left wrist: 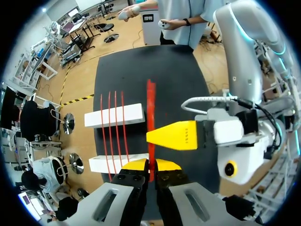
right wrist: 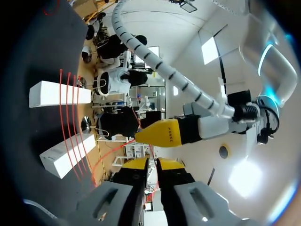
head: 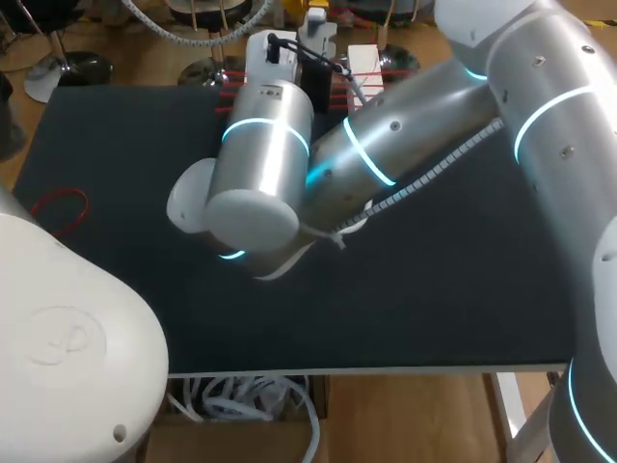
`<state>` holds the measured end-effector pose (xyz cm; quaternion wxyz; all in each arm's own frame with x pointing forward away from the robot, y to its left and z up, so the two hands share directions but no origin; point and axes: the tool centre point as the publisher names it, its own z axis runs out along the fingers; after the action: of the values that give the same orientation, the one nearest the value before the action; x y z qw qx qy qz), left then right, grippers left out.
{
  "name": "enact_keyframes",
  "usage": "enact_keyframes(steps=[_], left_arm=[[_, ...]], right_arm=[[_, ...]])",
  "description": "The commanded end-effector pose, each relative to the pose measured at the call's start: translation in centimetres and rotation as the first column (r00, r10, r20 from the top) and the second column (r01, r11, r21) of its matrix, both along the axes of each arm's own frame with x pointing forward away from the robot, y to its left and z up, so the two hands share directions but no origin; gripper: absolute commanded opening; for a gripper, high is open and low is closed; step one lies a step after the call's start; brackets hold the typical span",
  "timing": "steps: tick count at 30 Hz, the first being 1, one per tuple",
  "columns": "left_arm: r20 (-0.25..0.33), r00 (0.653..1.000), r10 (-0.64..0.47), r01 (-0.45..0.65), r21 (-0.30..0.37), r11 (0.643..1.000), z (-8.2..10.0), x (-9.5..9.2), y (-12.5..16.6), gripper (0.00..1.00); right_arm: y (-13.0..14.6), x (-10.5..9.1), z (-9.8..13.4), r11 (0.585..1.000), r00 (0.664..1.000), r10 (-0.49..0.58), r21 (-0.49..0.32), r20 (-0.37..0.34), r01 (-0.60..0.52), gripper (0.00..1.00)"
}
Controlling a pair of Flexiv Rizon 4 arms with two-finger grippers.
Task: Grab the tape and strap the tape.
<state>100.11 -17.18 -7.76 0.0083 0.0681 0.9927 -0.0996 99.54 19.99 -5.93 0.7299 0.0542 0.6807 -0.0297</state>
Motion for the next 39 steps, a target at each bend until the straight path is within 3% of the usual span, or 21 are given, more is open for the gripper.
enact_keyframes(steps=[1, 2, 4, 6, 16, 21, 23, 25, 30, 39], left_arm=[[0.0, 1.0, 0.001, -0.001, 0.001, 1.0, 0.0, 0.0, 0.0, 0.0], [0.0, 1.0, 0.001, -0.001, 0.001, 1.0, 0.0, 0.0, 0.0, 0.0], [0.0, 1.0, 0.001, -0.001, 0.001, 1.0, 0.0, 0.0, 0.0, 0.0], [0.0, 1.0, 0.001, -0.001, 0.001, 1.0, 0.0, 0.0, 0.0, 0.0], [0.0, 1.0, 0.001, -0.001, 0.001, 1.0, 0.0, 0.0, 0.0, 0.0], [0.0, 1.0, 0.001, -0.001, 0.001, 1.0, 0.0, 0.0, 0.0, 0.0], [0.0, 1.0, 0.001, -0.001, 0.001, 1.0, 0.0, 0.0, 0.0, 0.0], [0.0, 1.0, 0.001, -0.001, 0.001, 1.0, 0.0, 0.0, 0.0, 0.0], [0.0, 1.0, 0.001, -0.001, 0.001, 1.0, 0.0, 0.0, 0.0, 0.0], [0.0, 1.0, 0.001, -0.001, 0.001, 1.0, 0.0, 0.0, 0.0, 0.0]], right_arm=[[-1.1, -0.9, 0.5, 0.999, 0.999, 0.033, 0.01, -0.005, -0.033, 0.19], [-1.1, -1.0, 0.6, 0.999, 0.999, 0.034, 0.012, -0.004, -0.033, 0.28], [-1.4, -1.4, 0.8, 0.999, 0.999, 0.04, 0.018, -0.004, -0.04, 0.13], [-1.8, -2.0, 1.1, 0.998, 0.998, 0.058, 0.028, -0.003, -0.058, 0.03], [-6.0, -6.0, 2.0, 0.988, 0.989, 0.15, 0.044, -0.021, -0.149, 0.15], [-9.1, -4.7, 2.4, 0.991, 0.992, 0.123, 0.057, -0.008, -0.122, 0.34], [-10.0, -3.5, 2.5, 0.993, 0.995, 0.097, 0.065, -0.01, -0.097, 0.48], [-10.8, -2.5, 2.7, 0.992, 0.996, 0.09, 0.088, -0.022, -0.087, 1.0], [-12.6, -0.3, 3.0, 0.991, 0.997, 0.068, 0.115, -0.029, -0.064, 1.0], [-12.6, -0.3, 3.0, 0.991, 0.997, 0.068, 0.115, -0.029, -0.064, 1.0]])
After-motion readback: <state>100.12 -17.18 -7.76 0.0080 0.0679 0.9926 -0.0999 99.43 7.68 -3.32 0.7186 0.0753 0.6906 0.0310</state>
